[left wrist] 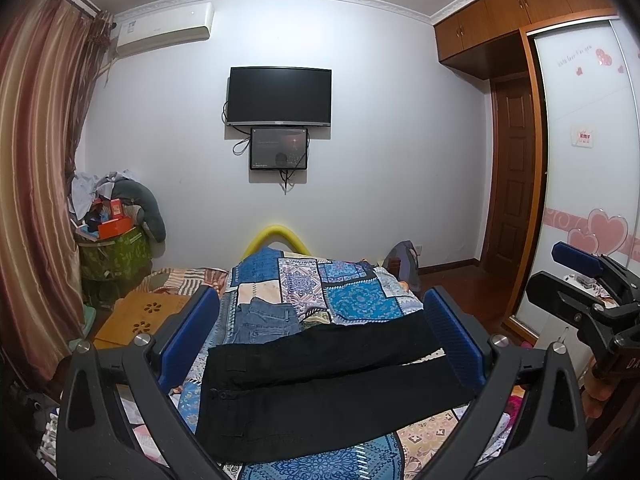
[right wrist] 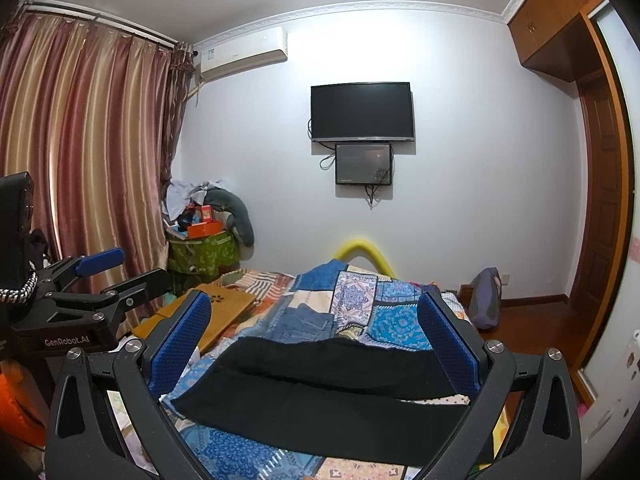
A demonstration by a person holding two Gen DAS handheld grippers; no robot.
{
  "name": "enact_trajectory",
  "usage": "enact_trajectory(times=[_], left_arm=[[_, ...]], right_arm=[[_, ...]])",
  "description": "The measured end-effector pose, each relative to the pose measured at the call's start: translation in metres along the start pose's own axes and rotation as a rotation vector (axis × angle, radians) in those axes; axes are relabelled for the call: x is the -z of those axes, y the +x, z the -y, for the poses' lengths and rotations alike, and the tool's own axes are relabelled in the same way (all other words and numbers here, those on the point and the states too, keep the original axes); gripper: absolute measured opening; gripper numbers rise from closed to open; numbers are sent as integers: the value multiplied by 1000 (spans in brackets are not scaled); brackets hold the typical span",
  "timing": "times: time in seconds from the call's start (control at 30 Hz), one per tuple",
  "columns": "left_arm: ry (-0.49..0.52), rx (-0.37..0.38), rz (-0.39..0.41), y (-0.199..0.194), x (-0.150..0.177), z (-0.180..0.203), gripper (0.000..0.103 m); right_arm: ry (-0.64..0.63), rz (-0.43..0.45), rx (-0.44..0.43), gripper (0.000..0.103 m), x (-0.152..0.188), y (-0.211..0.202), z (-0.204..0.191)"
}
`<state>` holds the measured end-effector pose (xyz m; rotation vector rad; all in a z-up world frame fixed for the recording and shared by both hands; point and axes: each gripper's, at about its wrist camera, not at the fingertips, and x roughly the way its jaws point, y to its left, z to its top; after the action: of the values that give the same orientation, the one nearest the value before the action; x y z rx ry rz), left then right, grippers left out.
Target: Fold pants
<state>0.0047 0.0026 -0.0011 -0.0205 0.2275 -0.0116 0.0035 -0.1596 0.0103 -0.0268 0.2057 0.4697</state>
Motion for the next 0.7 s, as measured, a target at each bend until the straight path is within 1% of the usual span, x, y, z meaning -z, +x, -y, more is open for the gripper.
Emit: enact_trajectory(times=[0.7], left_arm=[[2, 1, 7, 0, 0, 1, 103]], right_arm=[[9, 13, -5, 103, 0, -1, -3]])
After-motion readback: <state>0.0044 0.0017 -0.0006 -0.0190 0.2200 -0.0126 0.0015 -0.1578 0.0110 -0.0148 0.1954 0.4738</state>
